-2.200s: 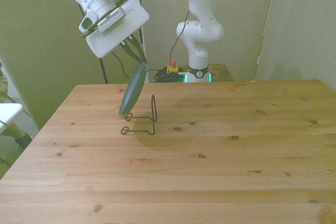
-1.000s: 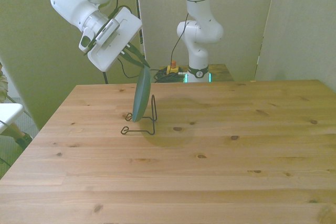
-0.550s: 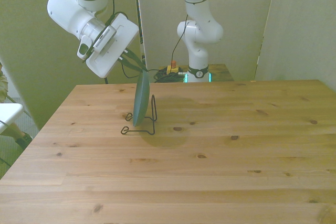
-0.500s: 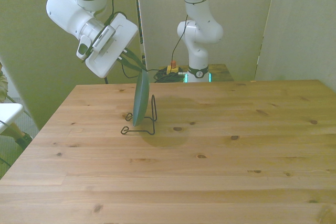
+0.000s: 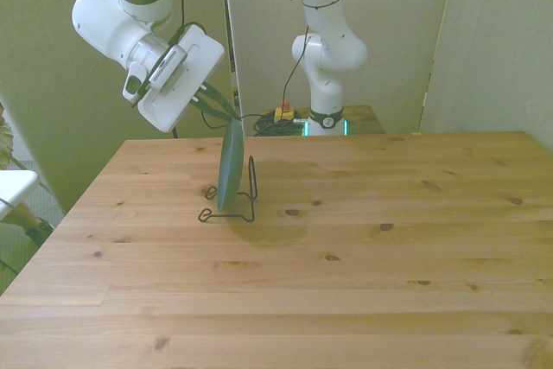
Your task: Load the plate
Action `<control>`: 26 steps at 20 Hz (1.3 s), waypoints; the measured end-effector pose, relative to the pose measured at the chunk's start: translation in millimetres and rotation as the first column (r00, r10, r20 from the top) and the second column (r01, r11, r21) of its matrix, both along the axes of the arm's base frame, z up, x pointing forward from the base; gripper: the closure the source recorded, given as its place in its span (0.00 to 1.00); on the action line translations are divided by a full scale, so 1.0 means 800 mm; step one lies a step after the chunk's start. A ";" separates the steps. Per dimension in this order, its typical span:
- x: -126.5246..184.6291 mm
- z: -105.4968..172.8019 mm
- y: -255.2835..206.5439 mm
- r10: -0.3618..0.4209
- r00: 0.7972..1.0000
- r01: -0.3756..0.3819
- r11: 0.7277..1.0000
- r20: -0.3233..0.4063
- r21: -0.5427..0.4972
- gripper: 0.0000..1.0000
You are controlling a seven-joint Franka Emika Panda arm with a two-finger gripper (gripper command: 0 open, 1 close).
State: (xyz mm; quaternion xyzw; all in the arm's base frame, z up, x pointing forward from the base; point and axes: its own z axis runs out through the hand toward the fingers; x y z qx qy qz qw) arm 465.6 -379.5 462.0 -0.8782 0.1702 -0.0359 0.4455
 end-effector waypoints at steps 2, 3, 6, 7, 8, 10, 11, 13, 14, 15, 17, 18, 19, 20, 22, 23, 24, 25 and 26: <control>0.002 -0.002 0.001 0.002 1.000 -0.002 1.000 -0.002 0.002 1.00; 0.002 -0.003 0.000 0.003 1.000 -0.003 1.000 -0.002 0.002 1.00; 0.006 -0.005 0.000 0.004 1.000 -0.004 1.000 -0.004 0.002 1.00; 0.007 -0.006 0.000 0.004 1.000 -0.004 1.000 -0.005 0.001 0.00; 0.008 -0.006 0.000 0.004 1.000 -0.004 1.000 -0.006 0.001 0.00; 0.012 -0.006 0.001 0.006 1.000 -0.006 1.000 -0.010 0.001 0.00; 0.013 -0.007 0.002 0.007 1.000 -0.007 1.000 -0.011 0.002 0.00; 0.015 -0.007 0.003 0.006 1.000 -0.006 1.000 -0.012 0.001 0.00; 0.016 -0.007 0.003 0.006 1.000 -0.006 1.000 -0.011 0.000 0.00; 0.017 -0.007 0.004 0.005 1.000 -0.005 1.000 -0.011 -0.001 0.00; 0.017 -0.007 0.004 0.006 1.000 -0.006 1.000 -0.012 -0.001 0.00; 0.017 -0.008 0.004 0.006 1.000 -0.006 1.000 -0.013 -0.003 0.00; 0.017 -0.008 0.005 0.006 1.000 -0.006 1.000 -0.013 -0.003 0.00; 0.017 -0.008 0.005 0.007 1.000 -0.007 1.000 -0.014 -0.004 0.00; 0.017 -0.009 0.006 0.011 1.000 -0.011 1.000 -0.018 -0.006 0.00; 0.015 -0.007 0.007 0.013 1.000 -0.013 1.000 -0.017 -0.009 0.00; 0.012 -0.001 0.007 0.015 1.000 -0.016 1.000 -0.012 -0.018 0.00; 0.007 0.011 0.007 0.014 1.000 -0.014 0.999 0.000 -0.029 0.00; -0.001 0.026 0.007 0.010 1.000 -0.010 0.999 0.016 -0.040 0.00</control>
